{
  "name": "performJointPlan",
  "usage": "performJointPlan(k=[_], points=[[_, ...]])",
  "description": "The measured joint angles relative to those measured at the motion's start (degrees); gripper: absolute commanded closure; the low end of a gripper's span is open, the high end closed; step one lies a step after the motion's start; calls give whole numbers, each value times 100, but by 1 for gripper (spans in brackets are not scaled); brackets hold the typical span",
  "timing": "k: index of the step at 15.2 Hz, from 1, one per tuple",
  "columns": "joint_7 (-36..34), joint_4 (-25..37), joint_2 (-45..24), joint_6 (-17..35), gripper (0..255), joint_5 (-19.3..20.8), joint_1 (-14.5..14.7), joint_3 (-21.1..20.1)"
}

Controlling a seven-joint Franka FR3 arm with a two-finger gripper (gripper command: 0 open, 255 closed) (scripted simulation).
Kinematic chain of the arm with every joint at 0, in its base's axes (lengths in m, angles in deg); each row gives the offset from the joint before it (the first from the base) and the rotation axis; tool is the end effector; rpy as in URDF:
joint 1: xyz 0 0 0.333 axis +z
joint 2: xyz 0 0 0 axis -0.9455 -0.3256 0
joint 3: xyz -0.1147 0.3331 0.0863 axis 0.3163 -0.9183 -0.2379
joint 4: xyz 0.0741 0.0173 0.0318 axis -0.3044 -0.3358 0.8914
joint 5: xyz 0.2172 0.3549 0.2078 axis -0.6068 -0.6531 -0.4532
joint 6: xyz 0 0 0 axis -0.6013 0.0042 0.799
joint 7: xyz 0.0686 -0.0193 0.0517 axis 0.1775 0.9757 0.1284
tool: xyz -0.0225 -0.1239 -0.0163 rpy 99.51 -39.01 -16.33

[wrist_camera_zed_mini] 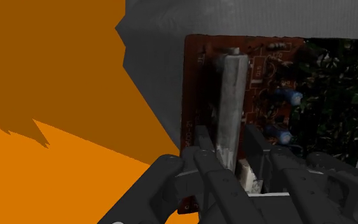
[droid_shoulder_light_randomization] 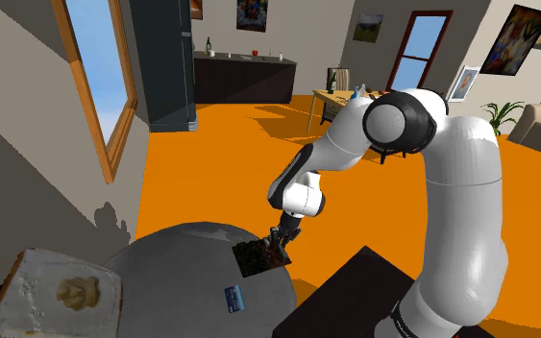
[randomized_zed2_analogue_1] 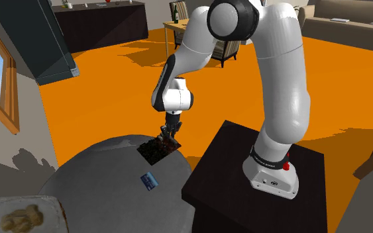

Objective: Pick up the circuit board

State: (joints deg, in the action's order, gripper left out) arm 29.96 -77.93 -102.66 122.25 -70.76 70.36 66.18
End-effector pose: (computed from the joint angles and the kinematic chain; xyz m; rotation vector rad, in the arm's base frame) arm 0.5136 -0.0266 0.0698 -2.8578 0.3853 0.0201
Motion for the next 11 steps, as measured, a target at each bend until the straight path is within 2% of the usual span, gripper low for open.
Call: performJointPlan(k=[11], points=[[-695, -289, 900, -573, 255, 687, 291, 411]])
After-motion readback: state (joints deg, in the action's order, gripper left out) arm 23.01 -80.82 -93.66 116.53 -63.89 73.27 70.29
